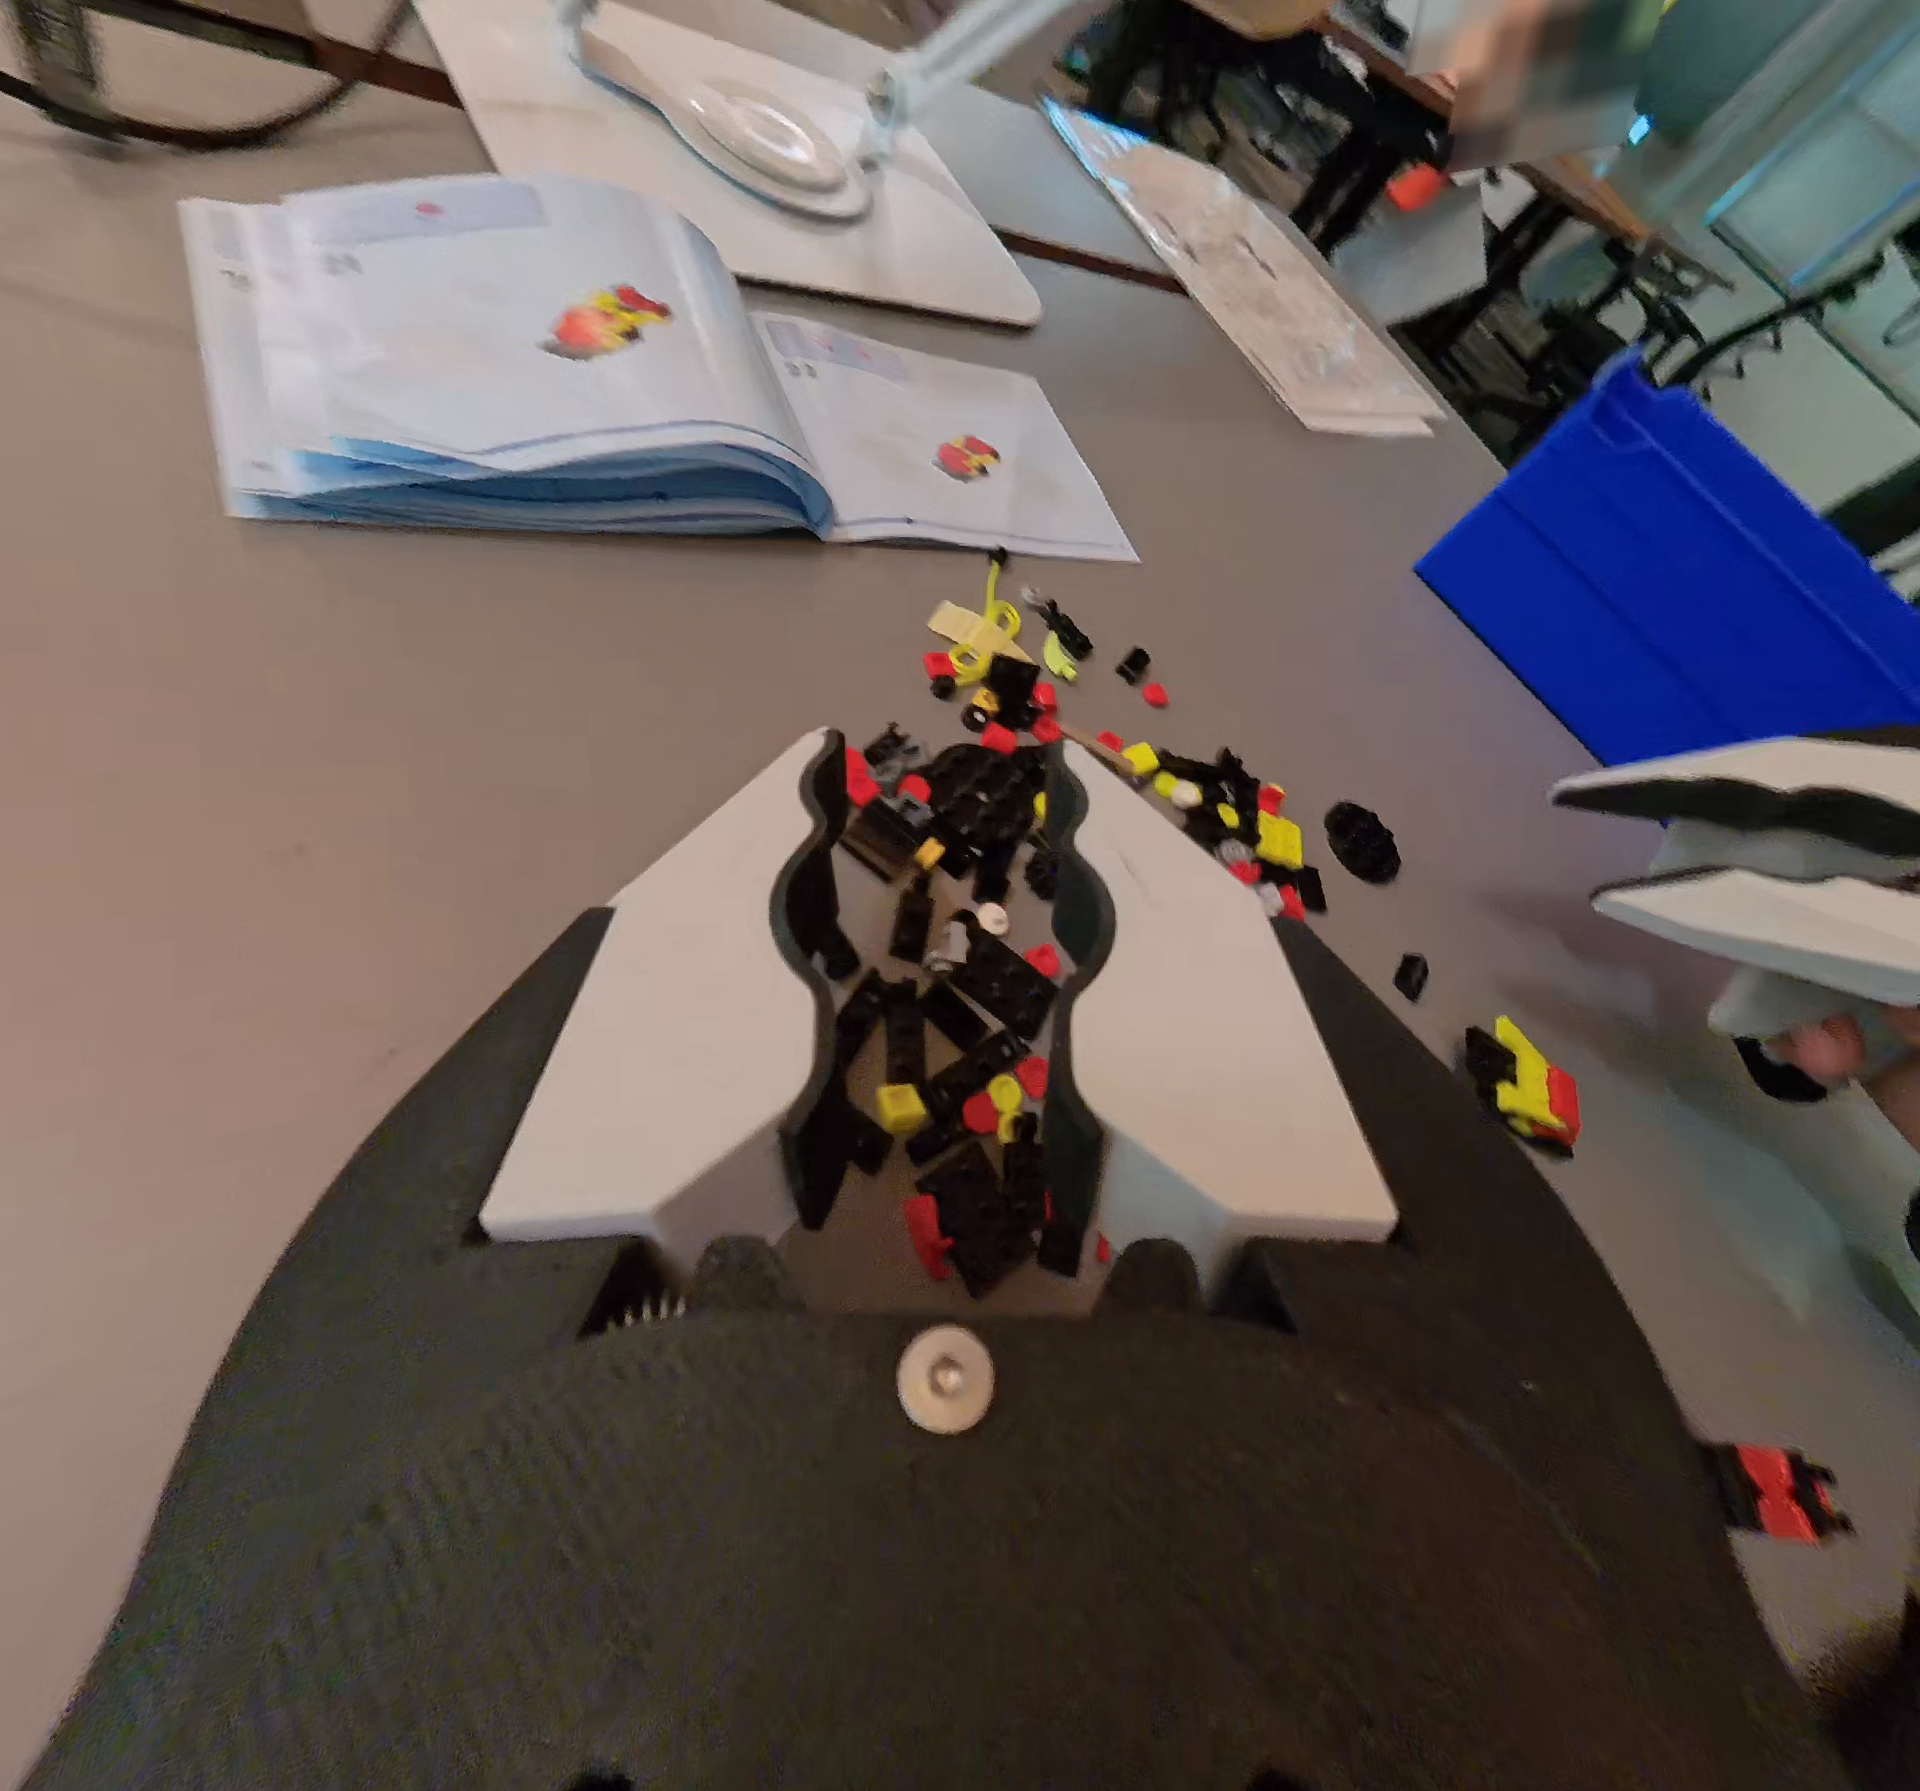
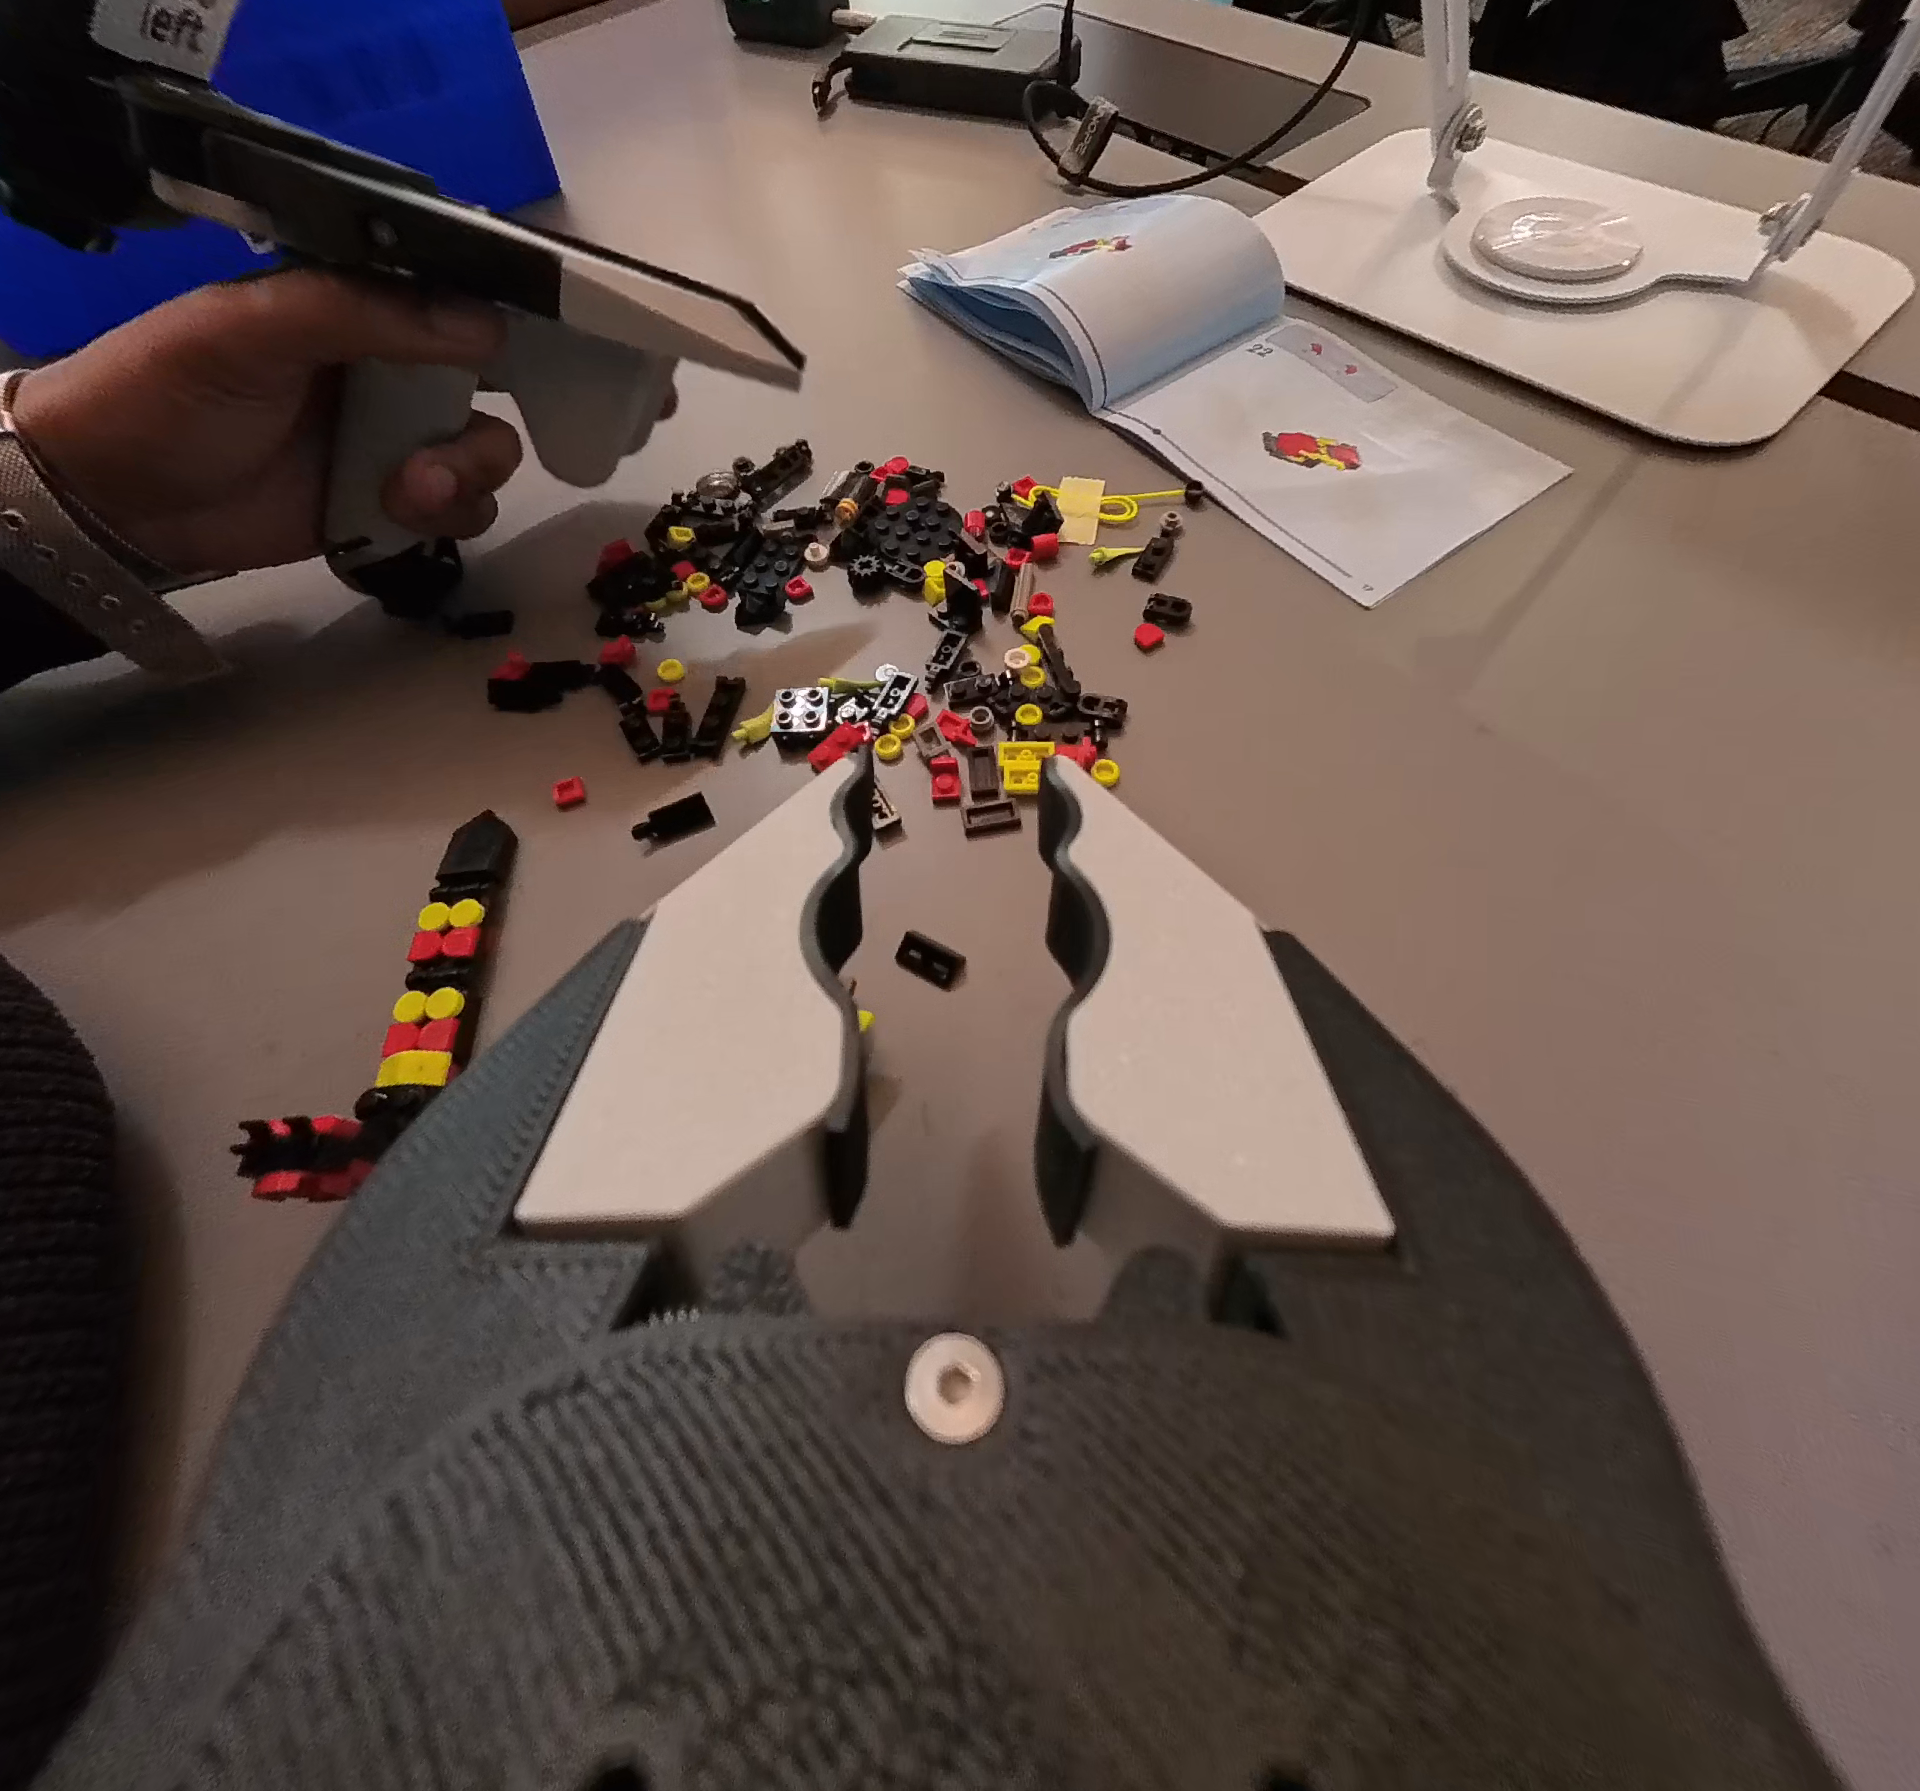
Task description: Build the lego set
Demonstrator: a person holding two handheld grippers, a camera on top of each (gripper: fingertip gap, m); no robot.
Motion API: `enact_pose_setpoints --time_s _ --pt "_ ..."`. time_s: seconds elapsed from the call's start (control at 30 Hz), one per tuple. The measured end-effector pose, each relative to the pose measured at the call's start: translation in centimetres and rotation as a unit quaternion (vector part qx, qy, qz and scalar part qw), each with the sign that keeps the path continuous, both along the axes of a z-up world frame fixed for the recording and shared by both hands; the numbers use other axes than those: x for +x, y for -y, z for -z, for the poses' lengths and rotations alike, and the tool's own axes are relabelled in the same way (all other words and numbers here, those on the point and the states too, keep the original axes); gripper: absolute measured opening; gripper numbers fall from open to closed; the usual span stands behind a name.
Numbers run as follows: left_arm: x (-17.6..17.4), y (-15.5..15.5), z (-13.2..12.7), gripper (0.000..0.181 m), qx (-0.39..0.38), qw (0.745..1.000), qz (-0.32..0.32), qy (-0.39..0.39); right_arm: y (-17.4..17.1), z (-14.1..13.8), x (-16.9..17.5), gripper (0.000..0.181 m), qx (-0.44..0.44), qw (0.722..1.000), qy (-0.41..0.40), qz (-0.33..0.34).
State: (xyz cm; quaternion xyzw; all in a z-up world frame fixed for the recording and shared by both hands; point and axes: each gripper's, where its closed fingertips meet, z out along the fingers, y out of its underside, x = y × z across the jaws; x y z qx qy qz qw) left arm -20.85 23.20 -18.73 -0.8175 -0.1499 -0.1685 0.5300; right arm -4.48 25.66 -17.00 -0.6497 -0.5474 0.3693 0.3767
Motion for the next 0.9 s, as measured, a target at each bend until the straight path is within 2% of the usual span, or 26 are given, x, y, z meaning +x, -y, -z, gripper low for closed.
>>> enact_pose_setpoints --time_s 0.2,0.33,0.43,0.9 --pt "-3.7 0.9 -1.1 0.035 0.028 0.995 -0.087 0.033 0.1 0.0 0.0 0.031 0.000 1.000 0.000 -0.001" --pt "-5.2 1.6 -2.1 0.007 0.050 0.990 -0.125 0.038 0.1 0.0 0.0 0.031 0.000 1.000 0.001 -0.001" --pt "-5.4 1.7 -1.8 0.003 0.041 0.990 -0.128 0.031 0.1 0.1 0.0 0.031 -0.001 1.000 0.001 -0.001" --pt "-4.6 1.6 -1.4 0.009 0.022 0.994 -0.106 0.024 0.2 0.1 -0.1 0.030 0.002 1.000 0.003 -0.003"
